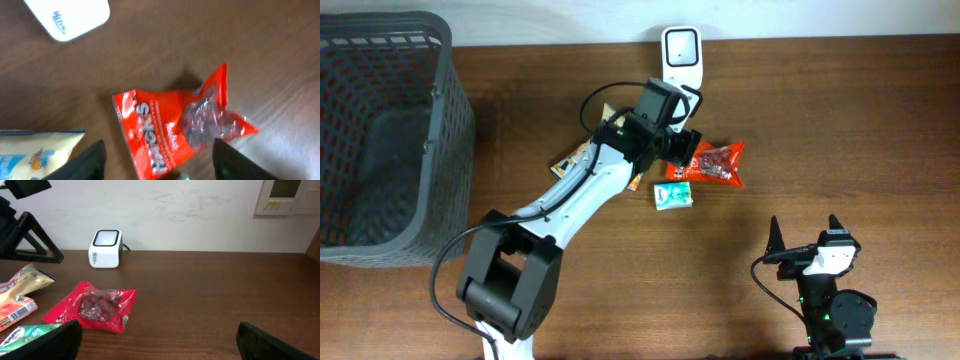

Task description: Scan the item barcode

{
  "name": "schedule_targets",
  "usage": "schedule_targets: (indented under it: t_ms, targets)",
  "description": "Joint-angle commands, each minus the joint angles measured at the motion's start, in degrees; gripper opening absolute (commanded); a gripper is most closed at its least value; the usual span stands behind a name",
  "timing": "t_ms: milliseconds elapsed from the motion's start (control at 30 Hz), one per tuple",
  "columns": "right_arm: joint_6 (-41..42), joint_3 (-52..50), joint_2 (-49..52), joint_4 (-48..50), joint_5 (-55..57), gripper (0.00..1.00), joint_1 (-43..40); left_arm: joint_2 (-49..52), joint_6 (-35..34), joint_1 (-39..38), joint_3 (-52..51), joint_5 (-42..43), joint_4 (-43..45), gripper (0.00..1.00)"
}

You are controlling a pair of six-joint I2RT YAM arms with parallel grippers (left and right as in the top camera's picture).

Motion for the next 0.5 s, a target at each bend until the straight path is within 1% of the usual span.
schedule_targets:
  t_ms: [0, 133, 167, 200, 267, 300, 333, 367, 400, 467]
  targets:
    - [-0.4, -0.4, -0.1, -0.3, 0.3, 0.98, 0.4, 0.5, -3.5, -1.0, -4.2, 0.9, 6.8, 0.54]
    - [-0.4, -0.4, -0.1, -0.3, 0.3, 0.99, 0.4, 0.6, -6.1, -2.6, -6.0, 0.8, 11.7, 0.36]
    - [-0.4, -0.4, -0.1, -0.3, 0.4, 0.98, 0.4, 0.7, -6.1, -3.0, -6.0, 0.8, 12.0, 0.34]
    - [-0.4, -0.4, -0.1, -0.3, 0.3, 0.98, 0.4, 0.7, -6.1, -3.6, -6.0, 0.8, 12.2, 0.34]
    - [-0.4, -0.4, -0.1, -0.3, 0.3, 0.98, 0.4, 0.7, -6.0, -4.3, -6.0, 0.5, 11.9, 0.36]
    - [-0.4, -0.4, -0.1, -0.3, 0.3, 0.98, 0.4, 0.7, -5.9, -4.5, -6.0, 0.3, 11.7, 0.38]
    - [-0.4, -0.4, -0.1, -0.3, 0.3, 0.98, 0.4, 0.7, -5.7, -4.6, -6.0, -0.7, 11.3, 0.43]
    - [-0.4, -0.4, -0.1, -0.3, 0.3, 0.98, 0.4, 0.7, -5.7, -4.5, -6.0, -2.7, 10.7, 0.52]
    - [-0.4, -0.4, -0.1, -0.3, 0.4, 0.98, 0.4, 0.7, -5.7, -4.5, -6.0, -5.4, 10.0, 0.56]
    - [-0.4, -0.4, -0.1, -0.4, 0.4, 0.98, 0.4, 0.7, -5.7, -4.1, -6.0, -13.9, 8.1, 0.60]
